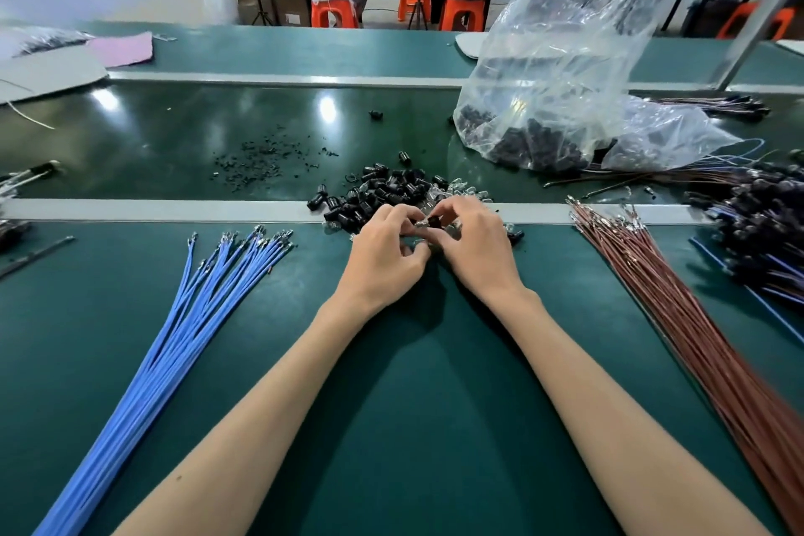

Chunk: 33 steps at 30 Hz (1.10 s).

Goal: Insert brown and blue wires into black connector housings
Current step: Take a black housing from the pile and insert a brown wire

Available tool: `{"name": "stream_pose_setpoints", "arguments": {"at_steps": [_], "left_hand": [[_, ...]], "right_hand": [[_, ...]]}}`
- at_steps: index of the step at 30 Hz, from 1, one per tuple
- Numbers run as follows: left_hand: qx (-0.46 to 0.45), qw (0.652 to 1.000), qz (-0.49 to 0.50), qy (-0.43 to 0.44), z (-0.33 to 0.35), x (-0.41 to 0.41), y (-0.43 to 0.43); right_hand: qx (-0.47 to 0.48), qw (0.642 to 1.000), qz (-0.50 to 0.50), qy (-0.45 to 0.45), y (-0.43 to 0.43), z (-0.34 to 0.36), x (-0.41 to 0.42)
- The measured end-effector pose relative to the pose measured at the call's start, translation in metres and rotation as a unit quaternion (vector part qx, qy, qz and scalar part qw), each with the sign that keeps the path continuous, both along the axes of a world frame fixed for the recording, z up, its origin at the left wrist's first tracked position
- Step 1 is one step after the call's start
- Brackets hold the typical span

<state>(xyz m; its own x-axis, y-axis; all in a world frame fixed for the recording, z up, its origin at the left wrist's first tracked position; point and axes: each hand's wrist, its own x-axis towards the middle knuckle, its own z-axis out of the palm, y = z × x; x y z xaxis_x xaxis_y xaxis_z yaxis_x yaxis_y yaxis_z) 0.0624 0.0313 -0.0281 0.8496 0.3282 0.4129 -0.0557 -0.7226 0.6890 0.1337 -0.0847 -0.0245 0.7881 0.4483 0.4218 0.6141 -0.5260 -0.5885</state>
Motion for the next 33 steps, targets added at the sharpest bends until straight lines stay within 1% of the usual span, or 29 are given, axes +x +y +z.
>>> {"name": "stream_pose_setpoints", "arguments": {"at_steps": [4, 6, 7, 10, 14, 17, 19, 22, 24, 25, 27, 29, 30, 33], "left_hand": [[0.0, 1.0, -0.031, -0.004, 0.001, 0.001, 0.0], [-0.02, 0.999, -0.047, -0.011, 0.002, 0.0, 0.0], [-0.036, 0.998, -0.049, -0.012, 0.001, 0.0, 0.001], [-0.081, 0.996, -0.043, 0.001, 0.0, -0.001, 0.003], [-0.106, 0.993, -0.041, 0.02, 0.001, -0.001, 0.001], [-0.088, 0.995, -0.034, 0.039, 0.002, 0.0, 0.001], [-0.078, 0.995, -0.034, 0.048, 0.002, 0.0, 0.001], [-0.094, 0.994, -0.038, 0.042, 0.003, -0.002, 0.002], [-0.098, 0.994, -0.04, 0.042, 0.005, -0.003, 0.002], [-0.099, 0.993, -0.041, 0.045, 0.005, -0.003, 0.003], [-0.101, 0.993, -0.04, 0.053, 0.005, -0.003, 0.003], [-0.096, 0.993, -0.045, 0.061, 0.005, -0.002, 0.003], [-0.099, 0.992, -0.048, 0.064, 0.006, -0.002, 0.003], [-0.116, 0.989, -0.055, 0.066, 0.005, -0.002, 0.003]], "right_hand": [[0.08, 0.994, -0.007, 0.07, 0.0, 0.004, 0.002], [0.125, 0.987, 0.006, 0.106, -0.001, 0.005, 0.002], [0.132, 0.985, 0.018, 0.108, -0.002, 0.005, 0.002], [0.096, 0.989, 0.065, 0.088, -0.005, 0.008, 0.002], [0.053, 0.989, 0.111, 0.085, -0.011, 0.012, 0.005], [-0.017, 0.984, 0.147, 0.097, -0.014, 0.012, 0.005], [-0.052, 0.988, 0.112, 0.09, -0.021, 0.02, 0.013], [-0.122, 0.989, -0.015, 0.085, -0.047, 0.038, 0.034], [-0.173, 0.974, -0.128, 0.073, -0.069, 0.044, 0.048], [-0.191, 0.961, -0.188, 0.071, -0.079, 0.045, 0.053], [-0.22, 0.93, -0.277, 0.099, -0.093, 0.044, 0.06], [-0.231, 0.908, -0.32, 0.142, -0.102, 0.042, 0.062], [-0.228, 0.903, -0.328, 0.157, -0.103, 0.04, 0.062], [-0.212, 0.903, -0.335, 0.167, -0.103, 0.036, 0.063]]}}
